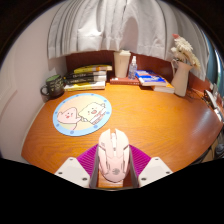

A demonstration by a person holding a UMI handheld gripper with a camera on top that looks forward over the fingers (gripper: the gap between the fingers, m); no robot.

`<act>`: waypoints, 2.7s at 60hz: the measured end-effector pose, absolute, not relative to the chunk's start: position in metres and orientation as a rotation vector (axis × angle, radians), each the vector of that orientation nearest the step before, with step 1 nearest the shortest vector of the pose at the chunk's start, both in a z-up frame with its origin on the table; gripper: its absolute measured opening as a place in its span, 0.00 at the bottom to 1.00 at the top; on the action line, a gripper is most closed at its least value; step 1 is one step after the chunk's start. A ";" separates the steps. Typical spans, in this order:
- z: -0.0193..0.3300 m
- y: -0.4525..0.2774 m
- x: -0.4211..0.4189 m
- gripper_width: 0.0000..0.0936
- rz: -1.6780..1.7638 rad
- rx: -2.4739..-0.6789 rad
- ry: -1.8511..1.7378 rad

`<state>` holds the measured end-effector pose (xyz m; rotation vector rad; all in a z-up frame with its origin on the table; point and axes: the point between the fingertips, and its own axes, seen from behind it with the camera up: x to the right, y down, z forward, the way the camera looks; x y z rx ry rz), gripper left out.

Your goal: Arrange mouse

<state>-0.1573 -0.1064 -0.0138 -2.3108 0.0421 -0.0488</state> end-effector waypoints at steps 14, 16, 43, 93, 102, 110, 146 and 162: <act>-0.015 -0.106 -0.158 0.41 -0.057 -2.379 0.078; -0.007 -0.106 -0.158 0.41 -0.039 -2.389 0.097; 0.229 0.026 -0.149 0.41 -0.010 -2.046 0.102; -0.014 0.060 -0.267 0.55 0.013 -2.380 -0.060; 0.004 0.050 -0.268 0.86 0.028 -2.393 -0.031; 0.058 0.027 -0.267 0.89 0.029 -2.319 -0.042; 0.232 -0.143 -0.208 0.91 0.061 -2.130 -0.013; 0.238 -0.178 -0.163 0.90 0.060 -2.129 0.001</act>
